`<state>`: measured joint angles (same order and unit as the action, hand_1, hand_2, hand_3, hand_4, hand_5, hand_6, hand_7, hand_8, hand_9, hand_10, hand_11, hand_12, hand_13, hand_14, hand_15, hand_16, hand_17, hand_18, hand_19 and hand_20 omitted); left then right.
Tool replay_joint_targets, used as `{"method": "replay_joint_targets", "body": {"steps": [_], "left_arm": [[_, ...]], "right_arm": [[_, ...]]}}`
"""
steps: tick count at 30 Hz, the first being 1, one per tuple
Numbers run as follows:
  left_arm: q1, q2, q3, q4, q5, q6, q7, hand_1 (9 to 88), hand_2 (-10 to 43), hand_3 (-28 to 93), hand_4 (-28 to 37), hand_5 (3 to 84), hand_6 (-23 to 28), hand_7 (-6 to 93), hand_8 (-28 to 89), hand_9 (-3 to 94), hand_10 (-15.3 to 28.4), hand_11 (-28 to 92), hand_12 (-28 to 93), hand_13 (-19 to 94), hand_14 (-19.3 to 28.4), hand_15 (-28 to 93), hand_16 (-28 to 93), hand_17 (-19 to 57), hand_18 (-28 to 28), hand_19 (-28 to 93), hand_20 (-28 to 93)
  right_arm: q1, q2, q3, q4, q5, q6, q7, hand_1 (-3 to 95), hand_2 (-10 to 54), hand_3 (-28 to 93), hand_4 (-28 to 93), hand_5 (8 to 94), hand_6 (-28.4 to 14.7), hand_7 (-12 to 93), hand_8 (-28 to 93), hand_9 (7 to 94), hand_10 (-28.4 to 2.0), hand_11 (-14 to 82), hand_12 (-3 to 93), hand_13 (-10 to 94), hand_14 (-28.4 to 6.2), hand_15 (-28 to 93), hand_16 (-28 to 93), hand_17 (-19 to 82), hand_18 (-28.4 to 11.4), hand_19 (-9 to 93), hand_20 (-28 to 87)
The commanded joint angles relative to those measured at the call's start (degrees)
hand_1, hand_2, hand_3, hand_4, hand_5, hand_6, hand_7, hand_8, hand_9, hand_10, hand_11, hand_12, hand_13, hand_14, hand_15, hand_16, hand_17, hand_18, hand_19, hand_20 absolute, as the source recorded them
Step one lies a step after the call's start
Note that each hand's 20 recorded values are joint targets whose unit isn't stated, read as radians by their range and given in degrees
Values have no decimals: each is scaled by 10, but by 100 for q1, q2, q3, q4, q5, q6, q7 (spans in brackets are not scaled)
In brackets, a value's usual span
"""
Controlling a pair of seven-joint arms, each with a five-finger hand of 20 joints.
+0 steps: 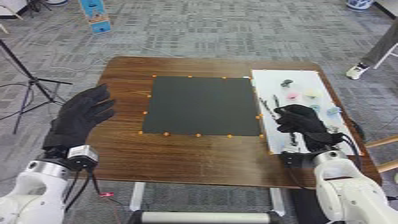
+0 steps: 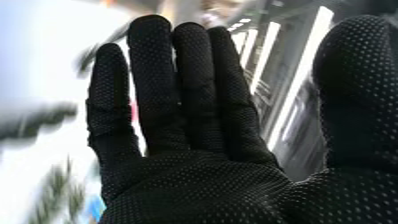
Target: Arrange flowers
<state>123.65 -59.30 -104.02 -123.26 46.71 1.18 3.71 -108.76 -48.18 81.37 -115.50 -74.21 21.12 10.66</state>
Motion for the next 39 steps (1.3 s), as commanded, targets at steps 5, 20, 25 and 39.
{"method": "replay_joint_targets", "body": {"steps": [5,20,25,39], "left_arm": [[191,-34,-87,-130,-56,185,15,318,-95,692,-261,319,32,262,-124,262,103,276,159,248,118,340,-1,-63,198,487,86],[351,-5,-176,-208,-127,251,8,312,-95,695,-256,326,32,259,-122,267,106,275,160,249,122,353,-4,-65,200,487,92],[353,20,-164,-195,-125,198,-1,312,-95,696,-255,328,32,260,-123,268,106,275,161,249,122,355,-5,-65,200,487,93],[407,1,-164,-197,-139,183,-36,308,-95,698,-255,331,32,259,-123,271,107,276,161,250,123,357,-6,-66,200,487,96]], "right_arm": [[678,1952,-589,-399,-5103,-250,1523,295,-95,661,-283,529,-21,568,-169,565,-123,562,387,546,-118,701,284,222,-198,691,344],[467,2189,-548,-451,-5174,-1193,2038,277,-95,658,-283,576,-17,643,-179,612,-126,577,416,562,-131,735,326,225,-199,707,353],[303,2195,-519,-390,-5155,-1312,2134,270,-95,665,-283,580,-18,650,-180,616,-127,576,421,563,-130,735,330,225,-200,707,350],[454,1937,-940,-119,-4996,-1634,2348,271,-95,669,-283,579,-21,650,-184,609,-130,573,424,557,-130,735,332,224,-202,698,332]]}}
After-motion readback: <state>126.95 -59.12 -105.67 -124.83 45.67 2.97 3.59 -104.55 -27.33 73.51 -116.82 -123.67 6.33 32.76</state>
